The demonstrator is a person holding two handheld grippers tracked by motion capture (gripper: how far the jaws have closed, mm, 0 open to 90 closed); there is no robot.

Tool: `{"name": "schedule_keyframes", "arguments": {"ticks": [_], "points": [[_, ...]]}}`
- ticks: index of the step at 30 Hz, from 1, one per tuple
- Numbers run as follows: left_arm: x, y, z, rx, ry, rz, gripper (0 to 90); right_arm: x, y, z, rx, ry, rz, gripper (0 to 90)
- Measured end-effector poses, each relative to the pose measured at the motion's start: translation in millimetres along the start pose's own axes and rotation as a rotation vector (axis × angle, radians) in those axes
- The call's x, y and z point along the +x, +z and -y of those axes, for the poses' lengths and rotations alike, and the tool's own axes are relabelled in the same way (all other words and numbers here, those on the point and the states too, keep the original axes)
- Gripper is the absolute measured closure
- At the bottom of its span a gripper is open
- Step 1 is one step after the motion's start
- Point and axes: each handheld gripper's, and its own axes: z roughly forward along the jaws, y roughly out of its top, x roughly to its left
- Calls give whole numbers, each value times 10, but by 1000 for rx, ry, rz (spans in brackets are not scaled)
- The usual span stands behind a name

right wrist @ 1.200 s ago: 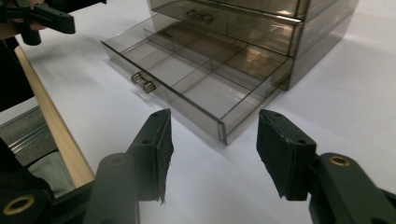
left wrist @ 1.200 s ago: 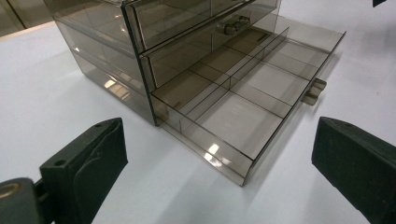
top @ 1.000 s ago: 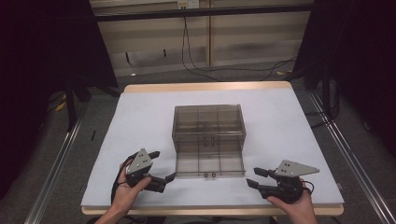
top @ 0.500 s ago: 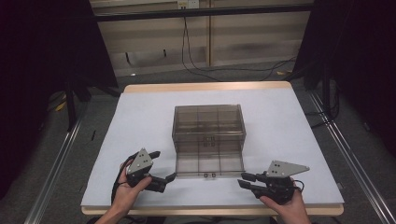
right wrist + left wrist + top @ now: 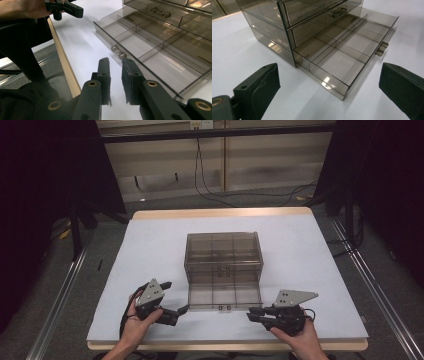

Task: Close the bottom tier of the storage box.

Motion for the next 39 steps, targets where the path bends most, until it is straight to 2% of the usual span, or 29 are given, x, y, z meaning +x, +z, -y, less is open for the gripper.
{"name": "schedule_keyframes", "arguments": {"ticks": [5,12,21,25,26,27,30,39], "points": [[-5,-5,2,-9,-8,2,33,14,59,-38,15,12,-36,857],[-11,-4,1,-8,-6,2,33,28,163,-75,26,9,-56,872],[-10,-4,1,-14,-13,5,33,28,410,-206,69,-11,-82,900],[-3,-21,0,-8,-6,1,33,-15,476,-241,65,11,-97,900],[-3,-21,0,-8,-6,1,33,-15,476,-241,65,11,-97,900],[-2,-23,0,-8,-1,1,33,-64,491,-250,43,39,-98,900],[-5,-19,0,-6,-2,5,32,-91,514,-248,37,47,-97,900],[-20,-19,1,-11,-10,7,32,-154,596,-188,50,40,-79,900]]}}
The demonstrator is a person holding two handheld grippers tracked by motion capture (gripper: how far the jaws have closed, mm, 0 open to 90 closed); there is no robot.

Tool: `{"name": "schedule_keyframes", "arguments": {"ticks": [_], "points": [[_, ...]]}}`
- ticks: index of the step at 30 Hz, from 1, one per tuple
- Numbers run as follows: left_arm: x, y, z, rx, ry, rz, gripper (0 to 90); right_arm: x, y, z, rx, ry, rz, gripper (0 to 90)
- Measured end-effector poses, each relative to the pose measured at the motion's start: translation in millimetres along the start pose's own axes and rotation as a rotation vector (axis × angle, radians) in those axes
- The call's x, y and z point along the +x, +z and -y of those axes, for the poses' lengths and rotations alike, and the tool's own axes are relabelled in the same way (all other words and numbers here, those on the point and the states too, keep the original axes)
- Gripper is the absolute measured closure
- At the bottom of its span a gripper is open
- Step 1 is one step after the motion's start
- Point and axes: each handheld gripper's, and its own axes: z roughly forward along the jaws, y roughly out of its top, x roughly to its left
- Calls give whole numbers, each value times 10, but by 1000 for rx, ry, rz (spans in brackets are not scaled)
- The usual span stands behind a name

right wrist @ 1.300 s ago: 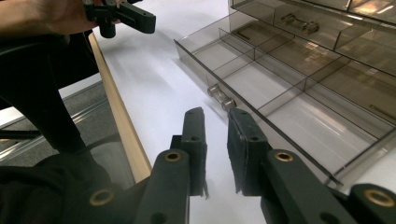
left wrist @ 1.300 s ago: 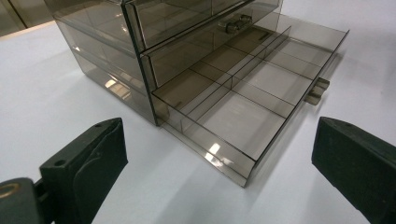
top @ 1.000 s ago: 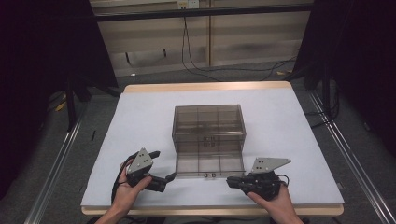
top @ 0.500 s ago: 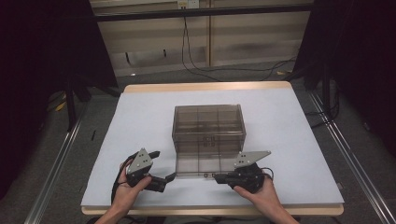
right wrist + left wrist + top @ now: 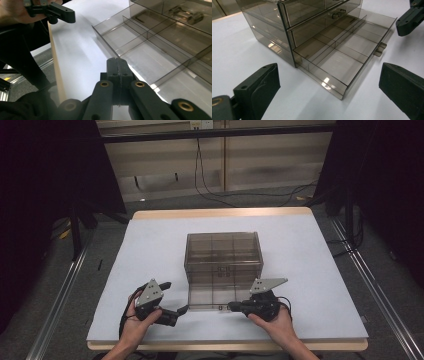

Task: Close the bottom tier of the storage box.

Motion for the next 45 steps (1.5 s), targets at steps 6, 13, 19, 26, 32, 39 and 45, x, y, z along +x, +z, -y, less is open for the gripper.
{"name": "schedule_keyframes", "arguments": {"ticks": [6,13,19,26,32,39,45], "points": [[4,-3,-2,4,8,4,32,-46,9,35,14,-1,12,900],[1,-2,-2,5,8,4,32,-66,34,59,35,-6,27,900],[-4,5,0,0,-3,-1,32,-82,46,83,48,-15,47,900],[1,1,-1,1,1,4,32,-87,93,94,60,-20,63,900],[-2,3,-1,1,0,1,32,-83,97,95,57,-24,65,900],[-2,7,0,4,1,1,33,-88,105,91,57,-24,70,900],[1,5,-1,3,3,3,33,-106,119,93,57,-21,77,900]]}}
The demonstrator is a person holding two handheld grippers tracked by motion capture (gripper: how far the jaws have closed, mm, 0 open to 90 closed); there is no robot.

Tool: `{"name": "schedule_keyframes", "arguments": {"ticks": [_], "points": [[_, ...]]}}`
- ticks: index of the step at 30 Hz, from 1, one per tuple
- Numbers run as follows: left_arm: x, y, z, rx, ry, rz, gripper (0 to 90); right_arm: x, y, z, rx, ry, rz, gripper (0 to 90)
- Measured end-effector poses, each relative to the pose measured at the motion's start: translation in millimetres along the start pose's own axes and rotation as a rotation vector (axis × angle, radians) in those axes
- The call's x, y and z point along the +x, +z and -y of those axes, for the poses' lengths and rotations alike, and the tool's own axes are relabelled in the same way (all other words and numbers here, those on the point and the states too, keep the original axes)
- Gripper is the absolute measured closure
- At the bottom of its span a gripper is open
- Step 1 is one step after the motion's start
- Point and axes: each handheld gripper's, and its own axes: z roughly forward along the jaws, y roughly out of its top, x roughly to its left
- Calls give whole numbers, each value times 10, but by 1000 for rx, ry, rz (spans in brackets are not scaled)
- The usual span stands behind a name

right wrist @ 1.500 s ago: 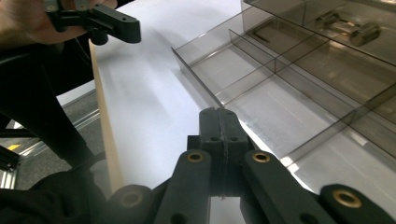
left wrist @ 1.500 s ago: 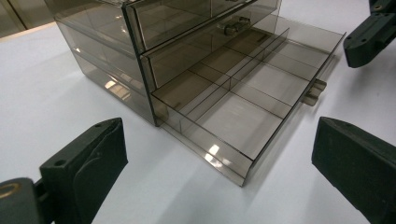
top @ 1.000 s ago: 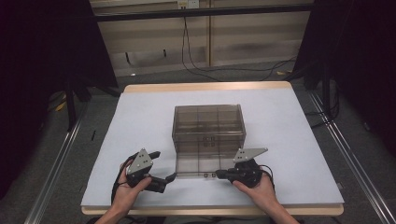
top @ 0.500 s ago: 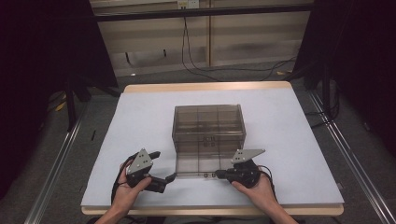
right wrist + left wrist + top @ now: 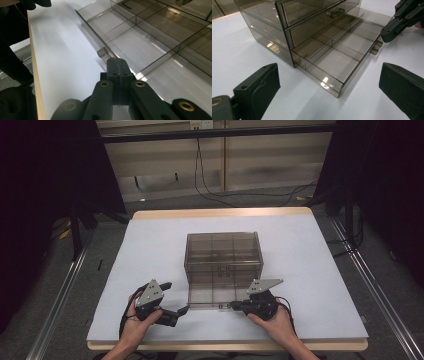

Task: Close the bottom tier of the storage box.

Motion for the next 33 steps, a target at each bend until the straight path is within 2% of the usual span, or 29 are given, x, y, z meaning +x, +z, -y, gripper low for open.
{"name": "schedule_keyframes", "arguments": {"ticks": [25,33], "points": [[-4,0,0,1,-3,-2,33,-11,14,-13,-10,11,15,900],[1,-2,-1,8,8,-2,33,3,37,-24,-10,13,26,900]]}}
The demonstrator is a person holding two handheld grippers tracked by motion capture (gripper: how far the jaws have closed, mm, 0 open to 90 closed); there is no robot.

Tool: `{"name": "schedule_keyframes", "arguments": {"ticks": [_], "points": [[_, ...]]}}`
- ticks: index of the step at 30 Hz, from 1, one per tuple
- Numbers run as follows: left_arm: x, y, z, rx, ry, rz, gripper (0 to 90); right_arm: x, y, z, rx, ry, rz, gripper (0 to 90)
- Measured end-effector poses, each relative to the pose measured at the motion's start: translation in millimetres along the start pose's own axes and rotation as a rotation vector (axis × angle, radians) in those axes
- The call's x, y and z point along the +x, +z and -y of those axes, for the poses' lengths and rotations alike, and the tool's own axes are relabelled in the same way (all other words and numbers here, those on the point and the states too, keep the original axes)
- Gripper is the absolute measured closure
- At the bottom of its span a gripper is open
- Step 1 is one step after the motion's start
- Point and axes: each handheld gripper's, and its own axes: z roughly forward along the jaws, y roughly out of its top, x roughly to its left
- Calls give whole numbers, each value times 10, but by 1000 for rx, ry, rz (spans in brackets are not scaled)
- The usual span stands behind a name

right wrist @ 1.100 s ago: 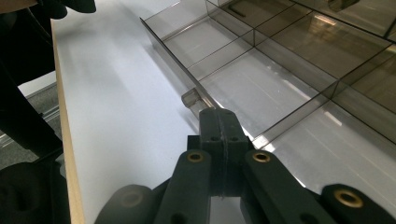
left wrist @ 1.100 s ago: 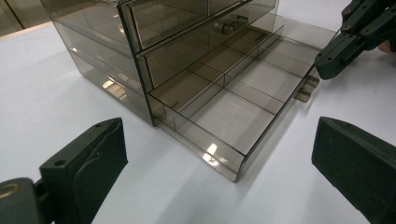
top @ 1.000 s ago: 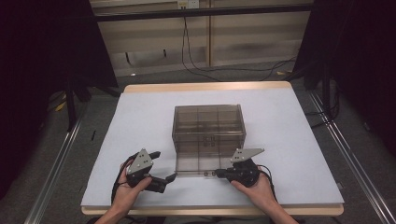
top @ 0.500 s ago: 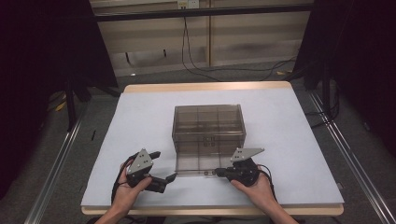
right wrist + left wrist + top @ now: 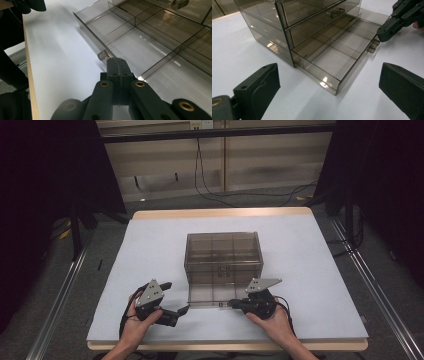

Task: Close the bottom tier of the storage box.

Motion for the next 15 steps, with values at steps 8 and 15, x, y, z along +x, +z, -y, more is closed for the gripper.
{"name": "schedule_keyframes", "arguments": {"ticks": [8,15], "points": [[2,0,-3,1,7,-3,32,-6,16,1,-2,-1,5,900],[1,6,0,-1,2,1,33,-2,31,-1,-4,1,11,900]]}}
